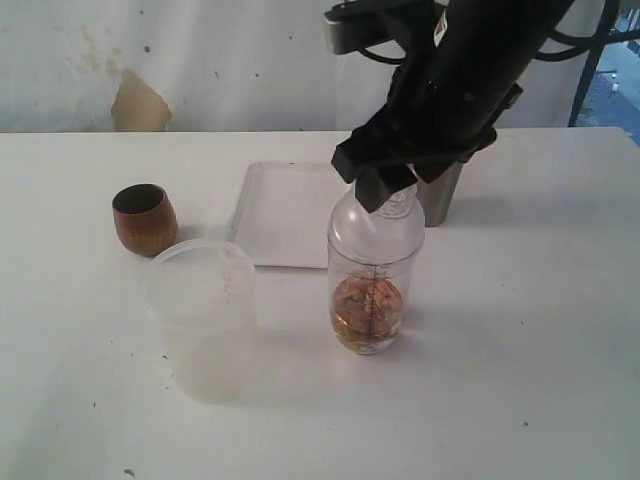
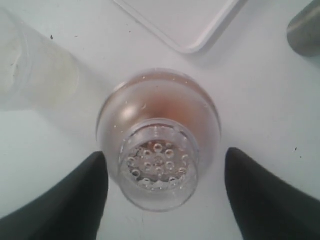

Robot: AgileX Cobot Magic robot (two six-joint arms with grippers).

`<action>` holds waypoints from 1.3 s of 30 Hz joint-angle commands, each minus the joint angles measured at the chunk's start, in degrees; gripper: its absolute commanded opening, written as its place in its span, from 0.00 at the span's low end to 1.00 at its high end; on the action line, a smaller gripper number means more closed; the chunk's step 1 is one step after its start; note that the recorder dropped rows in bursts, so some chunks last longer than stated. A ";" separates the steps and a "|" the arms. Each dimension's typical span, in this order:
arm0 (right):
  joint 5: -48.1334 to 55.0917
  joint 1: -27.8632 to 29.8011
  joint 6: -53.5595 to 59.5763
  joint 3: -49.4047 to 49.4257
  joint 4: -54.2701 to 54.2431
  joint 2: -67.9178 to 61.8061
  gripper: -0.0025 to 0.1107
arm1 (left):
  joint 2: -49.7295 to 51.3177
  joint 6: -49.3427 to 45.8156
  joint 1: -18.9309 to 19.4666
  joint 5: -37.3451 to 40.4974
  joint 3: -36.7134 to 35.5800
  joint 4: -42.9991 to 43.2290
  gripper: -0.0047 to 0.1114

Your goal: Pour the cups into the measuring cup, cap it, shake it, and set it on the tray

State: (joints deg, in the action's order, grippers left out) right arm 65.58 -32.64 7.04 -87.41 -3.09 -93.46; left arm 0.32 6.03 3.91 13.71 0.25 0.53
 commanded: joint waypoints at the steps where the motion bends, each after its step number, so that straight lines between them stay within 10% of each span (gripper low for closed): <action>1: 0.78 -0.03 0.42 -0.67 -0.08 1.73 0.53 | -0.32 0.19 -0.03 -0.38 -0.25 -0.06 0.04; 6: 0.78 -0.03 0.67 -1.43 0.04 5.32 0.39 | -0.32 0.19 -0.03 -0.38 -0.25 -0.06 0.04; 11: 0.55 -0.03 2.08 -1.13 0.04 6.01 0.02 | -0.32 0.19 -0.03 -0.38 -0.25 -0.06 0.04; 39: -9.79 -0.03 1.97 8.94 -1.60 5.91 0.02 | -0.32 0.19 -0.03 -0.38 -0.25 -0.06 0.04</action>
State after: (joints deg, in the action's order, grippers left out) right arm 56.52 -32.64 8.38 -79.21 -4.40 -87.82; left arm 0.32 6.03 3.91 13.71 0.25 0.53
